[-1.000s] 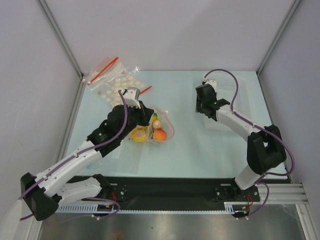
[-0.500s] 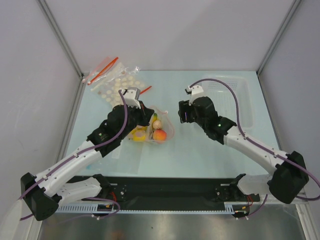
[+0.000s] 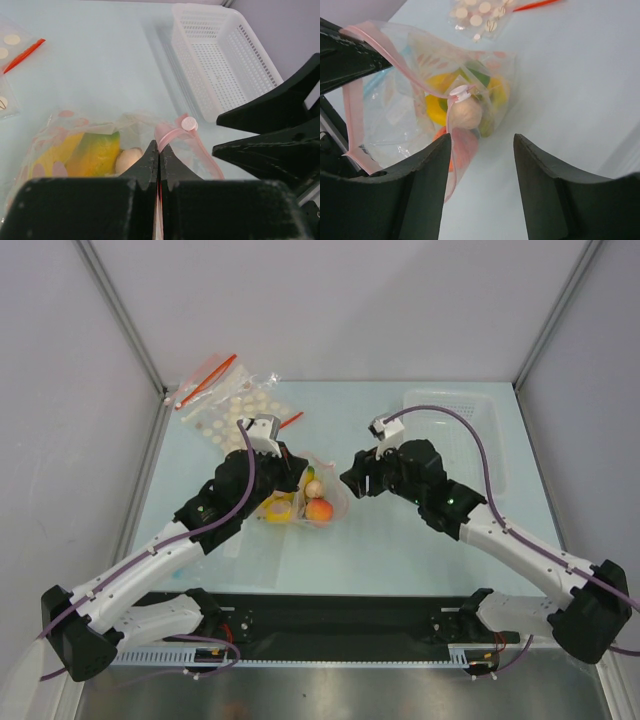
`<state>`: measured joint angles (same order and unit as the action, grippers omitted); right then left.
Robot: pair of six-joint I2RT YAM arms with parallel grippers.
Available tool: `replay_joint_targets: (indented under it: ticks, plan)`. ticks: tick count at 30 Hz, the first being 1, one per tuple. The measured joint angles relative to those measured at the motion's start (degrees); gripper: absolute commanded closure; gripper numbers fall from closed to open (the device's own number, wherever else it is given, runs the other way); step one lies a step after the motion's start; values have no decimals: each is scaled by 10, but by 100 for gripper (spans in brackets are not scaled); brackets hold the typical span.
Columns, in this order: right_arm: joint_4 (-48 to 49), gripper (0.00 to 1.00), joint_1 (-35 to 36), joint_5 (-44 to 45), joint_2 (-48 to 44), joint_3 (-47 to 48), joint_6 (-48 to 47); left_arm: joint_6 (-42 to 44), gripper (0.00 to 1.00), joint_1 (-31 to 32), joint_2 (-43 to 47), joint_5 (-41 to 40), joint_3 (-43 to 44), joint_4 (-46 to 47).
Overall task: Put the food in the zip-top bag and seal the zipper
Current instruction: Adjust the zipper food storage bag at the center of the board.
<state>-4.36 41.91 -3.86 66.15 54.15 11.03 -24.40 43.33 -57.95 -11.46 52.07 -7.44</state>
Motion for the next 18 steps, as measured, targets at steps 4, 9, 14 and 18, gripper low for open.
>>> replay_joint_targets:
  ticks: [4,9,14,18]
  plan:
    - [-30,44,7,2,48,20,30,1,98,0,0,-7,0,0]
    - [-57,49,19,3,70,21,59,5,98,0,4,-30,0,-2]
    - [-66,49,34,6,69,23,74,7,98,0,19,-64,0,-5]
    - [-65,48,42,20,50,21,79,10,97,0,24,-82,0,-7]
